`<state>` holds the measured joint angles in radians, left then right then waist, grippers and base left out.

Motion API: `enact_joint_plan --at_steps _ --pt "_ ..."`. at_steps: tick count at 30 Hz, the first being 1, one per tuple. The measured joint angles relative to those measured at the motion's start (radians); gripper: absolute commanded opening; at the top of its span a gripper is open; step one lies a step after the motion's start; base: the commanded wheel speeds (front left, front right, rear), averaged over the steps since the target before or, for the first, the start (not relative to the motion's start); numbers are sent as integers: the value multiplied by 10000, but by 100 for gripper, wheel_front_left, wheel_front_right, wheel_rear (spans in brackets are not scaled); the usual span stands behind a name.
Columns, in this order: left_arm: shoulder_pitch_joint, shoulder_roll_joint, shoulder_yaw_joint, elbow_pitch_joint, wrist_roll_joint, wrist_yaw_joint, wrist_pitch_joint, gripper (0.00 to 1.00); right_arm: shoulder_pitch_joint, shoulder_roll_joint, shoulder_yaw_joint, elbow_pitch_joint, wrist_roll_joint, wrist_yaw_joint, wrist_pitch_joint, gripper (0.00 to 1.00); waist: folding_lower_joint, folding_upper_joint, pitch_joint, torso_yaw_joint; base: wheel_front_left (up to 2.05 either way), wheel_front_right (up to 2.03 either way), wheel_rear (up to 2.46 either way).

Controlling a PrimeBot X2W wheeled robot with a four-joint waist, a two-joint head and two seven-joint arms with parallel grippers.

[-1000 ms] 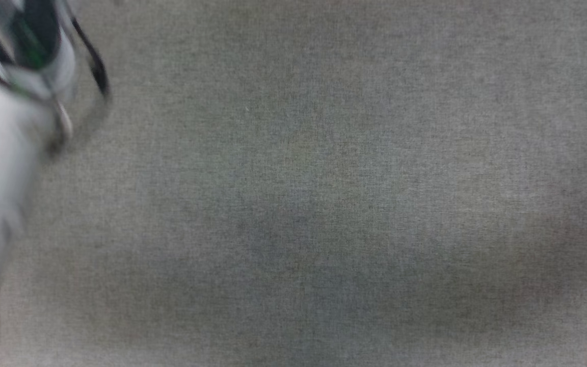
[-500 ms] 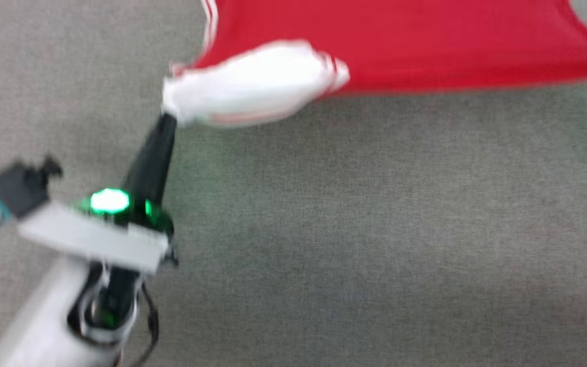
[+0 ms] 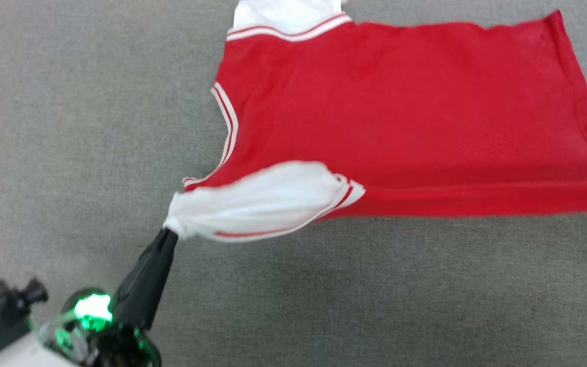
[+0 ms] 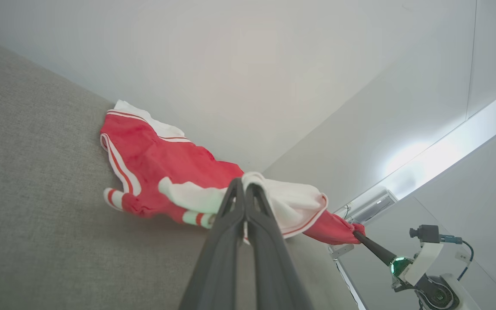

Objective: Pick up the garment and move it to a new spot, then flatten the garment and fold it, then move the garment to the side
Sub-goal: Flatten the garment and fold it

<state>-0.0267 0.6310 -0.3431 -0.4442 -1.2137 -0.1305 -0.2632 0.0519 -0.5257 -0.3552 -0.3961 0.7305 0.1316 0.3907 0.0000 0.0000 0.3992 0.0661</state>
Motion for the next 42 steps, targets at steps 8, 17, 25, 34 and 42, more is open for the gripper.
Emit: enact_joint_plan --at_steps 8,17,25,34,42 --pt "677 127 119 -332 280 0 2 0 876 621 -834 -1461 121 -2 951 0 0 0 -198 -12 0 0 0" --pt "-2267 -174 -1273 1277 -21 0 727 0 -1372 75 600 360 669 -4 1467 0 0 0 14 -100 0 0 0" --pt "-4679 -585 -2268 4010 -77 0 623 0 -3285 -148 1708 2454 746 -6 1417 0 0 0 537 -202 0 0 0" --pt "-5921 -978 -3055 6939 589 -13 161 0 -3906 -299 2568 4265 782 -6 583 0 0 0 1198 -231 0 0 0" --pt "-6872 -1346 -3760 8458 1292 -17 25 0 -4524 -558 3601 5260 784 -4 -359 0 0 0 1438 -235 0 0 0"
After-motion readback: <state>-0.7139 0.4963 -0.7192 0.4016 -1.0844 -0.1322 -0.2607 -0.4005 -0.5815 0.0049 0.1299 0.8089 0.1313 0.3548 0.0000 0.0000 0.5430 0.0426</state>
